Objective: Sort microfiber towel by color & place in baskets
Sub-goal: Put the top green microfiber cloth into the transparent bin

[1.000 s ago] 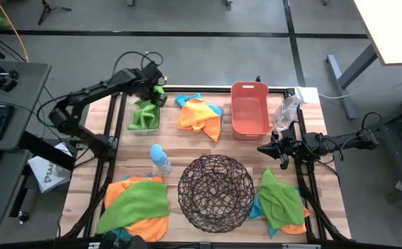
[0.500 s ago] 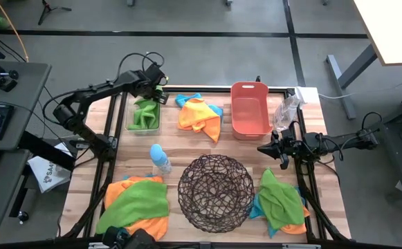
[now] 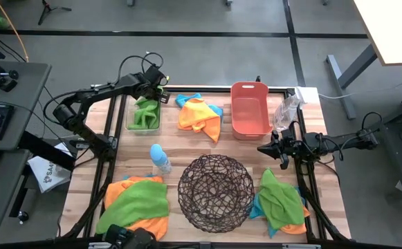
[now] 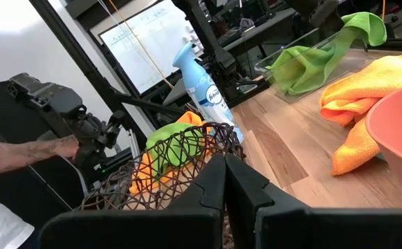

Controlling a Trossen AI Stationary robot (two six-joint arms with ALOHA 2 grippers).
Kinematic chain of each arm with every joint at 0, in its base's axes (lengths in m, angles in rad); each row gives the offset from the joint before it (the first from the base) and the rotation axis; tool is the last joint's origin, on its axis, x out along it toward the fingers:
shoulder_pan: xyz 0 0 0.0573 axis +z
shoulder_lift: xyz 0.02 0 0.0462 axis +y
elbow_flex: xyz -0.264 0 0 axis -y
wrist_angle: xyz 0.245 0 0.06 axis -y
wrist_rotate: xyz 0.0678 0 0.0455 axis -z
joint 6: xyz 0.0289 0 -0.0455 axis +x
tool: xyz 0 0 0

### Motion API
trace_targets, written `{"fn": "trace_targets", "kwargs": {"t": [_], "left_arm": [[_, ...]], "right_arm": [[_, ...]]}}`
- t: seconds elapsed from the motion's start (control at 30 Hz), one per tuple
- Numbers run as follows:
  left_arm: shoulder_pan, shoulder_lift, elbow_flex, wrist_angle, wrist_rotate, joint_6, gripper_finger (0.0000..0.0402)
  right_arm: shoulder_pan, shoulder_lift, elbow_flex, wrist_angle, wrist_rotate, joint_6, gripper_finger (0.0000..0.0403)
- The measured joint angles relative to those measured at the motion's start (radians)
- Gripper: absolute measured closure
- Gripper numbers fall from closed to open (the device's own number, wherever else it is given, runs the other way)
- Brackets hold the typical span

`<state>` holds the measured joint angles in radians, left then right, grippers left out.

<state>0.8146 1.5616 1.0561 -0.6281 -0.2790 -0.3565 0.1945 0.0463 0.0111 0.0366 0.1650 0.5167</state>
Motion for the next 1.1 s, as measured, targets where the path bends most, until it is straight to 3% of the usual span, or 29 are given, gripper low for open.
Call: {"fn": "trace_targets", "kwargs": {"t": [0.07, 0.2, 0.5, 0.73, 0.9, 1.1], "left_arm": [[0.006, -0.001, 0.000, 0.000, 0.000, 0.000, 0.0381], [0.024, -0.038, 0.000, -0.001, -0.016, 0.026, 0.0397], [0.047, -0.315, 0.000, -0.051, -0.010, 0.044, 0.0401], [-0.039, -0.574, 0.000, -0.238, 0.000, -0.008, 0.0401], [-0.117, -0.647, -0.028, -0.383, 0.013, -0.116, 0.0401], [-0.190, -0.675, -0.213, -0.341, 0.026, -0.249, 0.0401]], "right_arm": [[0.000, 0.000, 0.000, 0.000, 0.000, 0.000, 0.0402], [0.000, 0.000, 0.000, 0.000, 0.000, 0.000, 0.0402], [0.000, 0.000, 0.000, 0.000, 0.000, 0.000, 0.0402], [0.000, 0.000, 0.000, 0.000, 0.000, 0.000, 0.0402], [0.000, 0.000, 0.000, 0.000, 0.000, 0.000, 0.0402], [0.000, 0.000, 0.000, 0.000, 0.000, 0.000, 0.0402]]}}
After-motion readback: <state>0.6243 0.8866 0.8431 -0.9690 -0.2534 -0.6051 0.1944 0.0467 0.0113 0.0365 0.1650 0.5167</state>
